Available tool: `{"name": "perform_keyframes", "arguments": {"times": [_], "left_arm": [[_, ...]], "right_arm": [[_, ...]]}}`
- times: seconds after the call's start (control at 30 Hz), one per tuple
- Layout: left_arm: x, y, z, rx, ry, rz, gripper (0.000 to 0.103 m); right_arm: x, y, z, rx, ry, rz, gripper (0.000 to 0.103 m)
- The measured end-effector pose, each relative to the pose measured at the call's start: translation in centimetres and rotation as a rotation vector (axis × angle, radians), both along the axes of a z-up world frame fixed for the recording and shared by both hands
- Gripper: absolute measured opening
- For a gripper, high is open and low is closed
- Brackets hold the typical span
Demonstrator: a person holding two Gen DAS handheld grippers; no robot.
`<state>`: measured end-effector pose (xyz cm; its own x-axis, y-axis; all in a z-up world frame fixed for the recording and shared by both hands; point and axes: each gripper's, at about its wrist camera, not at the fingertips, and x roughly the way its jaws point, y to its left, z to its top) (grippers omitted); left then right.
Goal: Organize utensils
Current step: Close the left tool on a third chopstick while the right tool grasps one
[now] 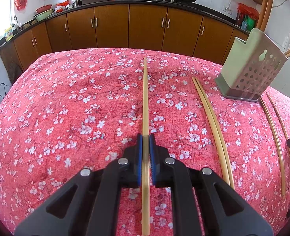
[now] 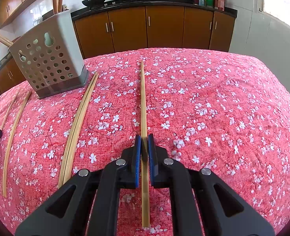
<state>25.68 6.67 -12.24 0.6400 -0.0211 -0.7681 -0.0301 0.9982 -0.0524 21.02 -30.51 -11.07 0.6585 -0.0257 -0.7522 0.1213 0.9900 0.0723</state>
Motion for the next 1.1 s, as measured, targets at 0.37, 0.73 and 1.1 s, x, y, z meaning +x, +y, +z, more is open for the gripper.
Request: {"name": "perform_keyframes", "arguments": {"times": [0.37,0.73,1.1], "left_arm": [[0.0,-0.12,-0.05,-0.006,-0.001,0.002,0.011],[-0.04,-0.15,0.04,-0.012,0.0,0.003,0.011],[-0.06,-0.2,0.07,-0.016,0.001,0.004,0.011]], "right_arm": [[0.03,0.02,0.0,-0.001,0.0,-0.002,0.008],[0.02,0.02,-0.01,-0.001,0.0,-0.002,0.008],[0.02,0.04,0.0,-0.002,0.001,-0.003,0.008]]}}
